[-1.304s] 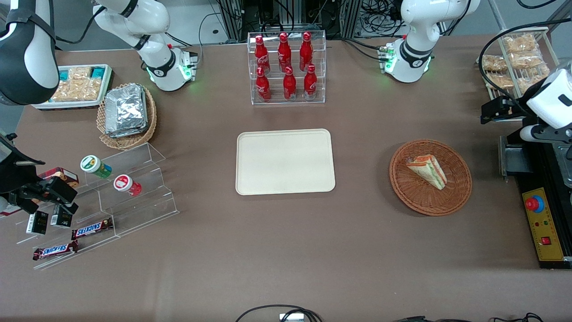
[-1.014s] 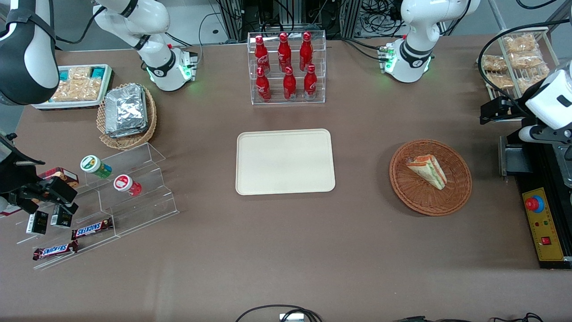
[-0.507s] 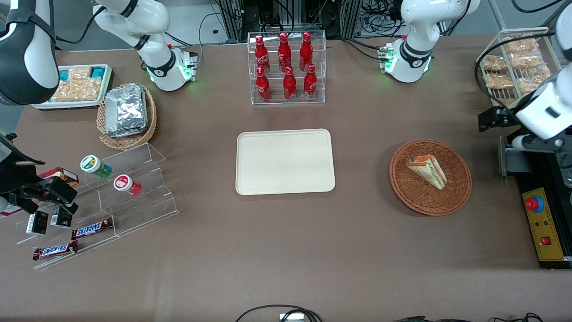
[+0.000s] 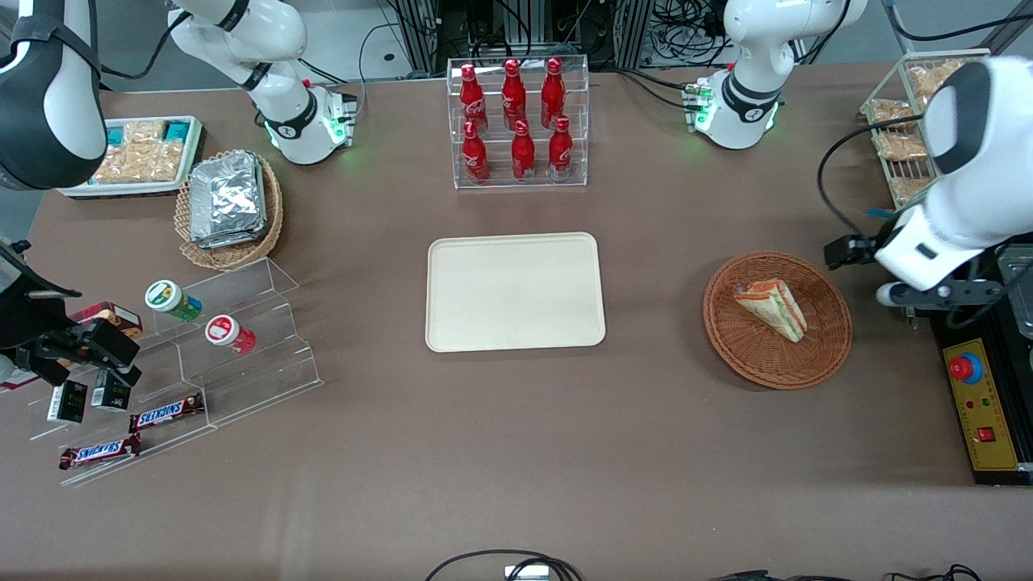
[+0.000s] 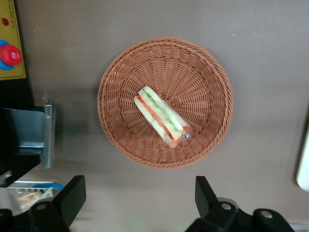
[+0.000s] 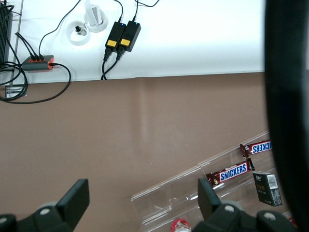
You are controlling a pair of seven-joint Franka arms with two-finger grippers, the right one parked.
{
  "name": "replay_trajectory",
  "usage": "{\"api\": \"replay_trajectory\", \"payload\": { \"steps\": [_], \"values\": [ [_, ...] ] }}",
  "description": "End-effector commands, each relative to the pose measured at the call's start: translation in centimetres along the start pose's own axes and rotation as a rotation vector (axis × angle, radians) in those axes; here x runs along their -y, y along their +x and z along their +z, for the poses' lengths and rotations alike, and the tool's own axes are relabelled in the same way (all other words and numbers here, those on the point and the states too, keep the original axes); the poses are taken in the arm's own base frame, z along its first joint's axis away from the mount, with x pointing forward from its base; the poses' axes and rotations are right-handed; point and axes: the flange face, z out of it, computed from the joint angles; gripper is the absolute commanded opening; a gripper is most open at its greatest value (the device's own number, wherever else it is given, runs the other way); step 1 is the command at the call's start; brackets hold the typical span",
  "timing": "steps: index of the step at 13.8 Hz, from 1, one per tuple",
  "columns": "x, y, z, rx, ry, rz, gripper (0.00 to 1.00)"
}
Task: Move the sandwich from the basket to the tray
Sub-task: 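Move the left gripper over the wrapped sandwich in the wicker basket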
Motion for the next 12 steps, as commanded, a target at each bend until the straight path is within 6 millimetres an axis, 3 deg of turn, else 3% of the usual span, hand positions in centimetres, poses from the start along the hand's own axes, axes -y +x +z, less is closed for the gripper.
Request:
{"api": "replay_trajectory", "payload": {
  "steps": [1,5,9,12],
  "values": [
    [-0.7,-3.0,4.0,-0.047,0.018,-0.125,1.0],
    [-1.1,-2.7,8.4,-0.061,0.002,-0.26,1.0],
    [-1.8,-1.3,11.5,-0.055,-0.024,-0.481,1.0],
    [-2.9,-0.9,13.5,-0.061,-0.038,-0.527,1.0]
  ]
}}
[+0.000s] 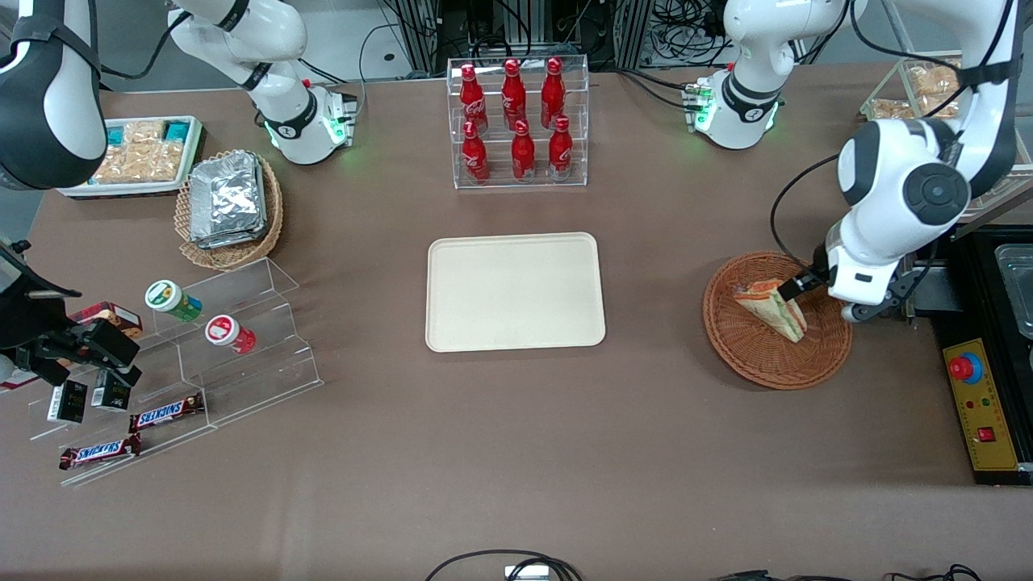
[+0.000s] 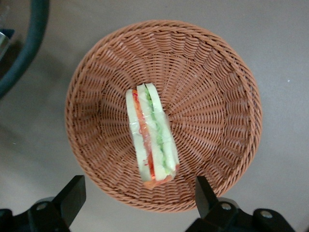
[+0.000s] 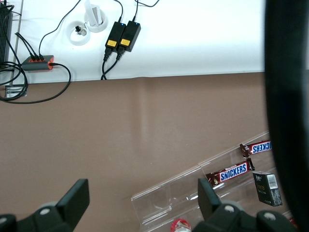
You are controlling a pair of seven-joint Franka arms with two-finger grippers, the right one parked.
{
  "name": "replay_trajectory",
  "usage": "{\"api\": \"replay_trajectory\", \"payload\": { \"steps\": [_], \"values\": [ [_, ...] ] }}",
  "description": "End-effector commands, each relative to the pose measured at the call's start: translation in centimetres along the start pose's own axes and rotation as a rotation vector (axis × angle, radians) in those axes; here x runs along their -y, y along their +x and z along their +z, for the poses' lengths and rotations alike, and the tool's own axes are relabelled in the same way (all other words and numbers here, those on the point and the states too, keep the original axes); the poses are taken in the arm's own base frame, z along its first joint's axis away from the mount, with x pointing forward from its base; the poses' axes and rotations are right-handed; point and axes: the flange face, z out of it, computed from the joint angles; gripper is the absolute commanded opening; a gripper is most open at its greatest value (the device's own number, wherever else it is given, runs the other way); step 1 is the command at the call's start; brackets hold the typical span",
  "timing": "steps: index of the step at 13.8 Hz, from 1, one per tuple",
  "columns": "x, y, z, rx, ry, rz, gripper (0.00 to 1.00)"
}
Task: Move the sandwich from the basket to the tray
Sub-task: 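Lower the open left gripper and close it on the sandwich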
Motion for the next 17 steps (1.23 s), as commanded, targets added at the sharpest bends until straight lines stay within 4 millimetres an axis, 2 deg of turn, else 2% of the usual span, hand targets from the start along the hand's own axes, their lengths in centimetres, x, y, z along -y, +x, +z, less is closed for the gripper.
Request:
{"api": "replay_trajectory", "payload": {
  "steps": [1,4,10,14,15,16,17],
  "values": [
    [-0.7,-0.2,2.2,-0.016,-0.013,-0.07,1.0],
    [-0.9,-0.4,4.7,-0.004,-0.019,-0.132,1.0],
    [0.1,-1.1,8.8,-0.016,-0.052,-0.177,1.0],
    [0.9,-0.5,10.4,-0.011,-0.059,-0.207,0.99],
    [1.1,-0.3,10.8,-0.008,-0.057,-0.219,0.92],
    [1.2,-0.3,11.1,-0.002,-0.054,-0.223,0.76],
    [1.2,-0.2,11.0,-0.004,-0.055,-0.225,0.4]
  ]
}}
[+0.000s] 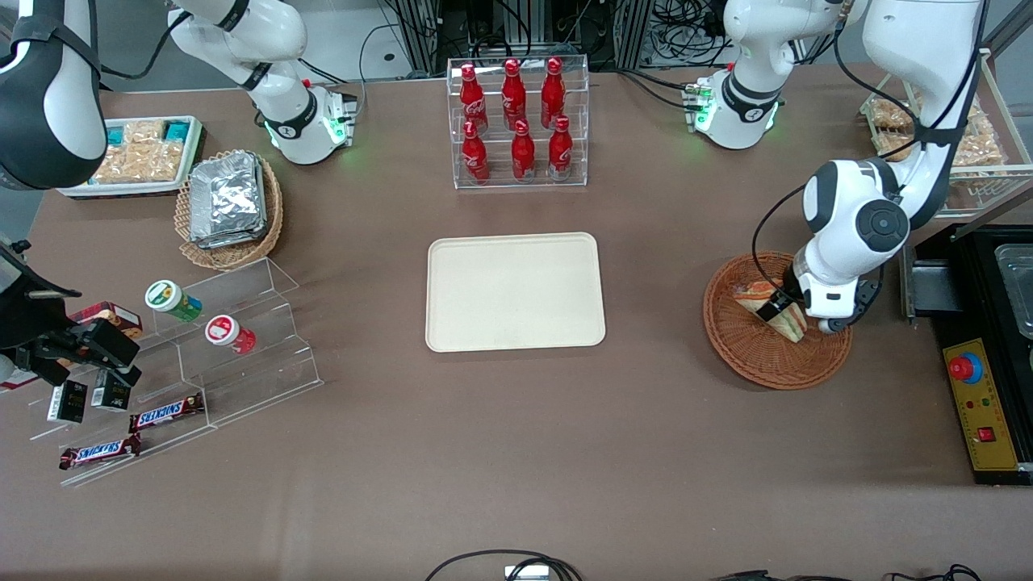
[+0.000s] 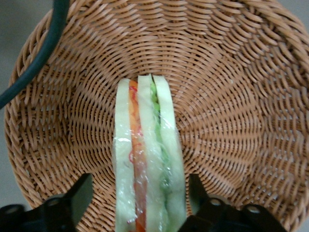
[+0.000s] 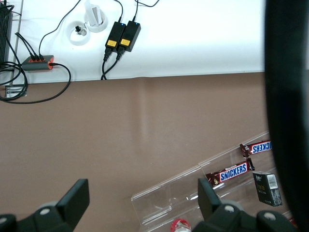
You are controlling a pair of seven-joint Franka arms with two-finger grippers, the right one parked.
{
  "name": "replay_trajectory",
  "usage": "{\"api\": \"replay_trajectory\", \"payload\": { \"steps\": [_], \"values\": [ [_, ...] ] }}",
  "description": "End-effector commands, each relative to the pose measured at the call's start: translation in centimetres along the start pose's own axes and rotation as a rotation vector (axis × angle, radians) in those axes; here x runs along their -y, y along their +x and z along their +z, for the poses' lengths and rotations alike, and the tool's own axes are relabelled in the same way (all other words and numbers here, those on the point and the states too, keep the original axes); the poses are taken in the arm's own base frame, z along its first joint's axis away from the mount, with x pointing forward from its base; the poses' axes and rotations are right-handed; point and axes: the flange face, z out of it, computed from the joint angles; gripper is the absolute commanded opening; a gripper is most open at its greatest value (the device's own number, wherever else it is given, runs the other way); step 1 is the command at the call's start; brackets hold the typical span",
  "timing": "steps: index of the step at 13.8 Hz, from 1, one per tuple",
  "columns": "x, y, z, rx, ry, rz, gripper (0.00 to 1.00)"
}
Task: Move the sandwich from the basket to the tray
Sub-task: 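Lower the open left gripper and close it on the sandwich, then lift the sandwich with the left gripper and carry it toward the tray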
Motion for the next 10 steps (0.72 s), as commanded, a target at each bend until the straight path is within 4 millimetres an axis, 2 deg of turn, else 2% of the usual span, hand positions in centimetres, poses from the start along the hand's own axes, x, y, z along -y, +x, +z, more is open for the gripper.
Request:
{"api": "replay_trajectory", "payload": {
  "steps": [1,2,5,7,9,10],
  "values": [
    [0.0,0.1,0.3,-0.011,-0.006,-0.027,0.11],
    [-0.1,0.2,0.6,-0.008,-0.004,-0.04,0.0],
    [-0.1,0.2,1.0,-0.002,-0.001,-0.049,0.0],
    [-0.2,0.3,0.0,-0.015,-0.007,-0.044,0.0],
    [-0.1,0.3,-1.9,-0.023,0.001,-0.023,0.0],
    [-0.3,0.5,-3.4,-0.021,0.017,0.005,0.0]
  ]
}}
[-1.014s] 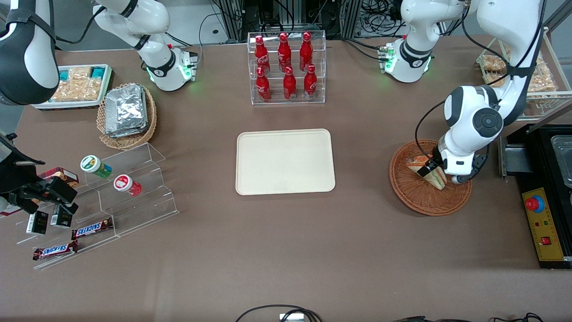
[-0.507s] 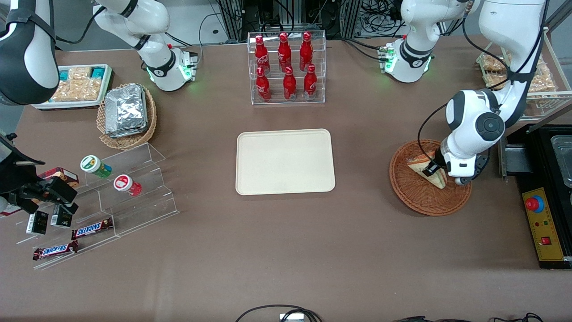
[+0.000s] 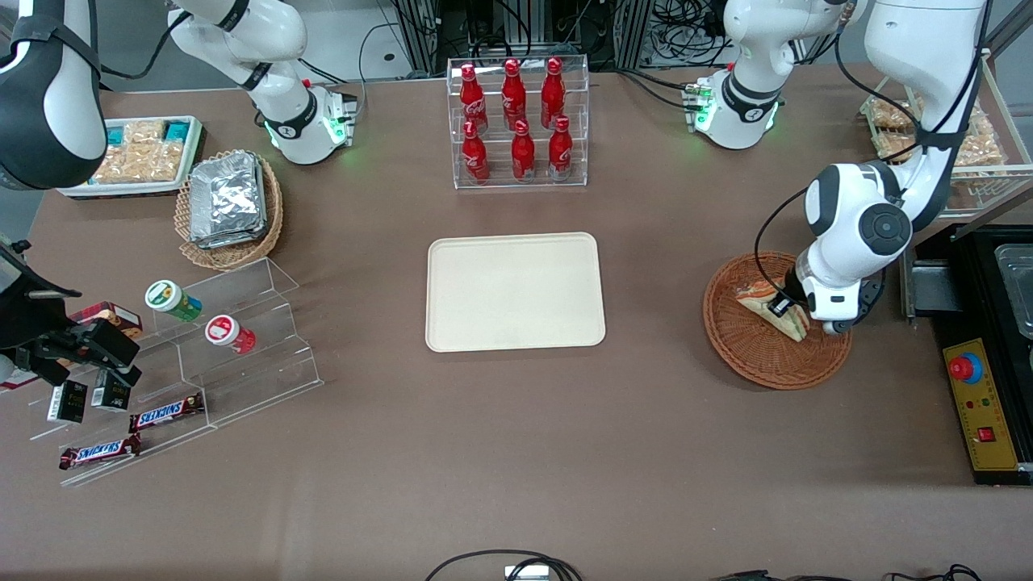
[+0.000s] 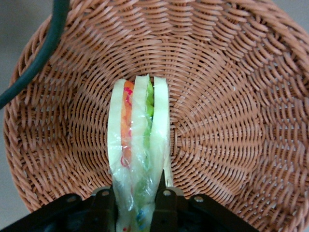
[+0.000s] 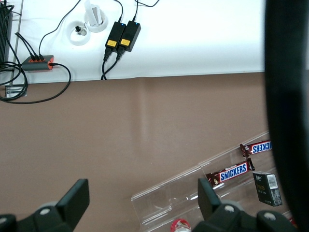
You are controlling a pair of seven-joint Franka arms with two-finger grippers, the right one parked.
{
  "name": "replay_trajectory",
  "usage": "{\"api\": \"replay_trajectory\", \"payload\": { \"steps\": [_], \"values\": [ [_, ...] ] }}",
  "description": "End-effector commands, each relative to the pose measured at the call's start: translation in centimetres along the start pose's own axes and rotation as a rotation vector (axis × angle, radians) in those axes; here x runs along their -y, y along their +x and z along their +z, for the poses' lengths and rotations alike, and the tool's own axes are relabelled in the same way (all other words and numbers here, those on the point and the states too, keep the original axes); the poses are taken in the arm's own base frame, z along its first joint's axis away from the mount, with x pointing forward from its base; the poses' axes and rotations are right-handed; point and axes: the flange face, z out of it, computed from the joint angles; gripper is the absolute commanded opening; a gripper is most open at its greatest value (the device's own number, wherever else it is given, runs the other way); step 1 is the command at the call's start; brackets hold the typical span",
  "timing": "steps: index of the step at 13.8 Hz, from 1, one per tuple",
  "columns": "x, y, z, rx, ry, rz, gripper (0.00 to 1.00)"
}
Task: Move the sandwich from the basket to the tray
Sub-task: 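Lift the sandwich with the left gripper and carry it toward the tray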
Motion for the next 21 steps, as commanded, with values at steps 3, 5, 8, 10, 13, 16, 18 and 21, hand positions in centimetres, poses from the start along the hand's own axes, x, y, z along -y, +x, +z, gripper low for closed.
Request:
{"api": "replay_trajectory", "payload": {
  "steps": [3,5,8,10,13,16,18,21],
  "values": [
    [-1.1,0.7,-8.7,-0.002,0.063,0.159,0.0],
    [-2.5,0.9,-12.6,0.008,0.086,0.227,0.0],
    [-6.0,-1.0,-16.9,0.014,0.099,0.34,0.0],
    [-8.3,-3.8,-17.6,0.005,0.093,0.449,0.0],
    [-11.4,-7.9,-18.1,-0.011,0.081,0.555,0.0],
    [-14.0,-12.8,-18.1,-0.047,0.102,0.667,0.0],
    [-15.8,-16.2,-17.7,-0.065,0.098,0.745,0.0],
    [-18.6,-21.5,-15.9,-0.097,0.104,0.886,0.0]
  ]
}}
